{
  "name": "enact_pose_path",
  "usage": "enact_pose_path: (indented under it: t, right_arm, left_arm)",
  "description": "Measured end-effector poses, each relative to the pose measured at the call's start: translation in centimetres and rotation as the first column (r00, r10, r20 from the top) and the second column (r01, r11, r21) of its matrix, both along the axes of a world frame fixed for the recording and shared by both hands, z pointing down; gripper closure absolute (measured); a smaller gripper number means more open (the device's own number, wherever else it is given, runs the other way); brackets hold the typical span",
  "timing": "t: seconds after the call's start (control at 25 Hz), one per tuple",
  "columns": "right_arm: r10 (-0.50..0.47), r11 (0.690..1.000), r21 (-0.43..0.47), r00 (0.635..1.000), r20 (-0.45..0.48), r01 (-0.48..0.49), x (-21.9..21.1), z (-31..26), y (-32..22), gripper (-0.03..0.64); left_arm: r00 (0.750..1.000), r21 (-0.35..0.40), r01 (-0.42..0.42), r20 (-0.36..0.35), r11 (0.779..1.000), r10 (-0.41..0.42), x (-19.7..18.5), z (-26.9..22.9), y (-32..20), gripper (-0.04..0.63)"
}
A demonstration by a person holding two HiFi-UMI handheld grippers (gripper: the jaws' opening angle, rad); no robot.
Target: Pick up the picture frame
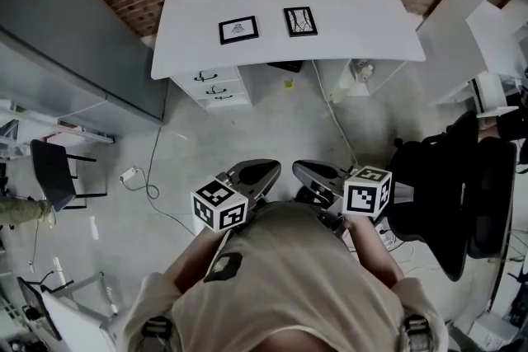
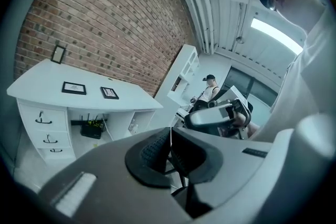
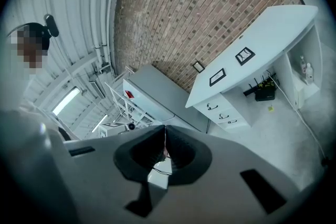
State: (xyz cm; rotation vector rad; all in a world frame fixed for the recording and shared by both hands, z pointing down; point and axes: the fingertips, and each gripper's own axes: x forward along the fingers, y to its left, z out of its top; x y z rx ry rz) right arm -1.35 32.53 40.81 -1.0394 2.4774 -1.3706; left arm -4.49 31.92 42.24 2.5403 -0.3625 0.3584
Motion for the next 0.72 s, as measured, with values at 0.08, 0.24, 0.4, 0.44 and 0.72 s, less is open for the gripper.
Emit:
enact_pose_path:
  t: [0.08,0.24,0.4,0.44,0.72]
  right_arm:
    - [0.001,1.0,0.003,1.0,0.013,-0.001,1.7,0.1,0.0,0.611]
    - [-0.013,1.0,0.0,0.999,0.038,0.013,4.7,0.4,0.0,0.611]
    - [-0.052,0.999,0.004,0.997,0.061,0.052,7.1,0.7,-0.3,0.611]
    - [-0.063,0.998,0.005,0.996,0.062,0.062,7.6,0.8,-0.3,0.611]
    - [-0.126,0.992,0.006,0.99,0.063,0.125,9.2,1.0,-0.4,0.611]
  left_arm:
    - [1.0,0.015,-0.015,0.02,1.0,0.015,1.9,0.1,0.2,0.586]
    - [0.997,0.036,-0.024,0.072,0.999,0.022,5.2,0.7,0.6,0.586]
    - [0.993,0.071,-0.007,0.114,0.997,-0.001,8.0,0.7,0.6,0.586]
    - [0.992,0.076,-0.002,0.123,0.997,-0.007,8.5,0.8,0.7,0.586]
    - [0.985,0.081,0.008,0.173,0.997,-0.022,11.0,1.2,0.7,0.586]
